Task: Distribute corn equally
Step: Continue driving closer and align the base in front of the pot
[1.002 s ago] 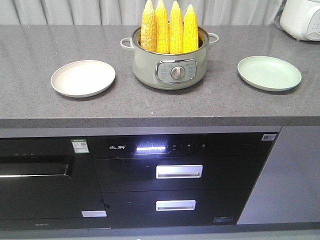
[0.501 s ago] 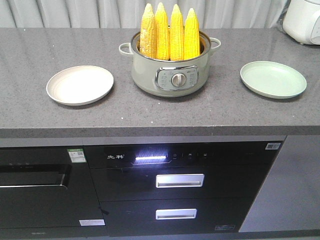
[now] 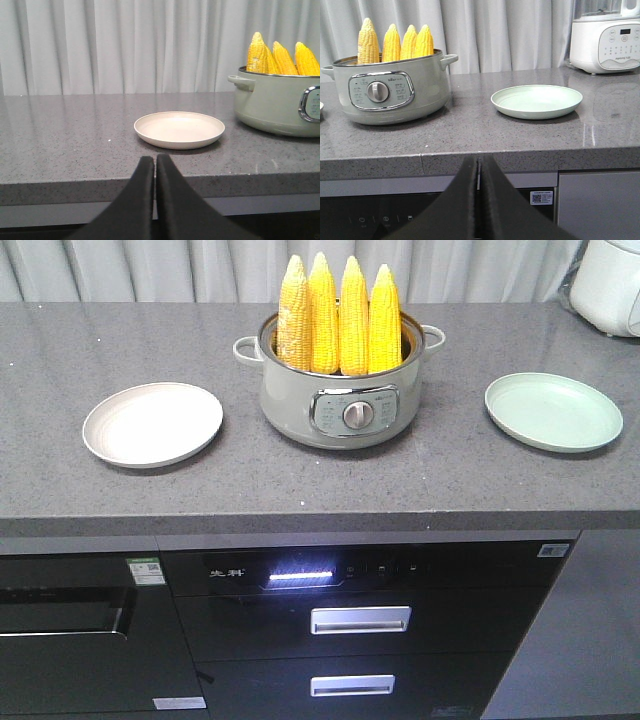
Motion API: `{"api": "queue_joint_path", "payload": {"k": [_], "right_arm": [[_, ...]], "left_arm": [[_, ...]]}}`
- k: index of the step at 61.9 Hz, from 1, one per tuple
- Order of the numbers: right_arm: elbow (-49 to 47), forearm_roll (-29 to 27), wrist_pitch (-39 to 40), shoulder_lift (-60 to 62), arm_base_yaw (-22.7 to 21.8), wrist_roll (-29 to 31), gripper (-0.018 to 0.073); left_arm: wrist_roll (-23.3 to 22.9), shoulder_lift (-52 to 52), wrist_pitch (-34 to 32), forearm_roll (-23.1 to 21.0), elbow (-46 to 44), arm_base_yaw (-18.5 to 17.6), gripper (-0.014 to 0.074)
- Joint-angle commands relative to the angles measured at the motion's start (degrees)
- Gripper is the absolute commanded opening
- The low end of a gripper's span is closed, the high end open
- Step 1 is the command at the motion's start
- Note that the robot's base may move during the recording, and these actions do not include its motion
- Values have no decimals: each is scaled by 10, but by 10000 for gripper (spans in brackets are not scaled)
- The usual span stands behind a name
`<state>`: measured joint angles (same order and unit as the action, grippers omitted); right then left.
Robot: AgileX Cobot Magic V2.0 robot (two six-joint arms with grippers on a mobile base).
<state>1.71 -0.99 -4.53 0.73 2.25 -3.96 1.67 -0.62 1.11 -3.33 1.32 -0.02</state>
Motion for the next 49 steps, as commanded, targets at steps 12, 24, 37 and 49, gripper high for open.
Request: {"api": "queue_joint_path", "payload": {"k": [12,24,37,49], "right_arm": [[6,5,45,2,-3,3,-2],[6,5,45,2,-3,3,-2],[6,5,45,2,-3,3,-2],[6,5,45,2,-3,3,-2]], "left_arm": [[-4,-8,-40,-1,8,-3,-7],[-4,-8,-40,-1,8,-3,-7],[-4,-8,-40,-1,8,-3,-7],[-4,-8,-40,-1,8,-3,-7]]}}
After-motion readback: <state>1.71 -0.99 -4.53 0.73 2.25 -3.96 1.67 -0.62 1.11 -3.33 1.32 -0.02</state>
